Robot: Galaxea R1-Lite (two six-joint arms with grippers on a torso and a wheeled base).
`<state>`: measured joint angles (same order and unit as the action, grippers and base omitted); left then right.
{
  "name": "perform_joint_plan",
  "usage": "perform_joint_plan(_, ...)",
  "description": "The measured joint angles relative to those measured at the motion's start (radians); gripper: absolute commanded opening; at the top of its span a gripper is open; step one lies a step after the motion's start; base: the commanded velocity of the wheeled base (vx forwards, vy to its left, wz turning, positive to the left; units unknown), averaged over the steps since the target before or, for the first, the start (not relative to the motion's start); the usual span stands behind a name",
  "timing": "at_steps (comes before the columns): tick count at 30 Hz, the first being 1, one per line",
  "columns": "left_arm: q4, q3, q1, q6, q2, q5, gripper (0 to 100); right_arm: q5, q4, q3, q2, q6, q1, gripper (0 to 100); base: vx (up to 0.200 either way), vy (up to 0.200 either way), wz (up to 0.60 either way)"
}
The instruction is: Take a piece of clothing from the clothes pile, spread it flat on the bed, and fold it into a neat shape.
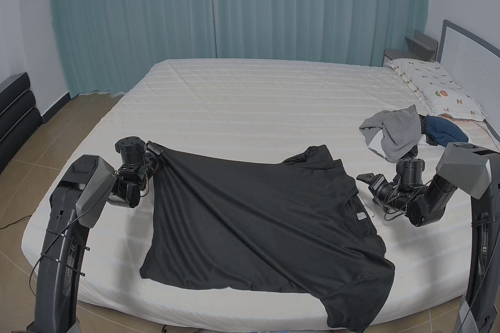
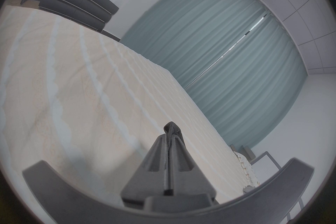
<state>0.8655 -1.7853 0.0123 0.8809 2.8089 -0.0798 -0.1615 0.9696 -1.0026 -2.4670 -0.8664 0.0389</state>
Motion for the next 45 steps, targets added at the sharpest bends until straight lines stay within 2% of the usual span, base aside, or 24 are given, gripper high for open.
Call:
perform_joint_plan(8,-0.007,0.001,-0.001,0.0,0.0,0.0,0,0.002,0.001,0.003,0.001,-0.001,0.015,100,0.0,0.0,0.0)
perform_joint_plan(9,-0.008,0.004,0.0,0.0,0.0,0.0,100,0.003,0.001,0.003,0.001,-0.001,0.015,100,0.0,0.0,0.0)
perform_joint_plan(14,-0.058,0.012,0.004,0.0,-0.003,0.001,100,0.004,0.001,0.008,0.006,-0.002,0.017,100,0.0,0.0,0.0)
perform_joint_plan(21,-0.063,0.034,0.007,0.001,-0.014,0.0,100,0.004,0.002,0.023,0.026,-0.002,0.021,100,0.0,0.0,0.0)
perform_joint_plan(28,-0.033,0.204,0.003,0.003,-0.092,0.012,100,0.004,0.002,0.031,0.042,-0.001,0.021,100,0.0,0.0,0.0)
perform_joint_plan(31,-0.016,0.307,-0.003,0.003,-0.153,0.048,100,0.004,0.002,0.037,0.051,-0.001,0.021,100,0.0,0.0,0.0)
perform_joint_plan(38,0.002,0.534,-0.029,0.006,-0.325,0.204,100,0.005,0.003,0.06,0.084,0.0,0.021,100,0.0,0.0,0.0)
perform_joint_plan(45,0.011,0.74,-0.035,0.009,-0.454,0.267,100,0.004,-0.008,0.083,0.132,0.003,0.024,100,0.0,0.0,0.0)
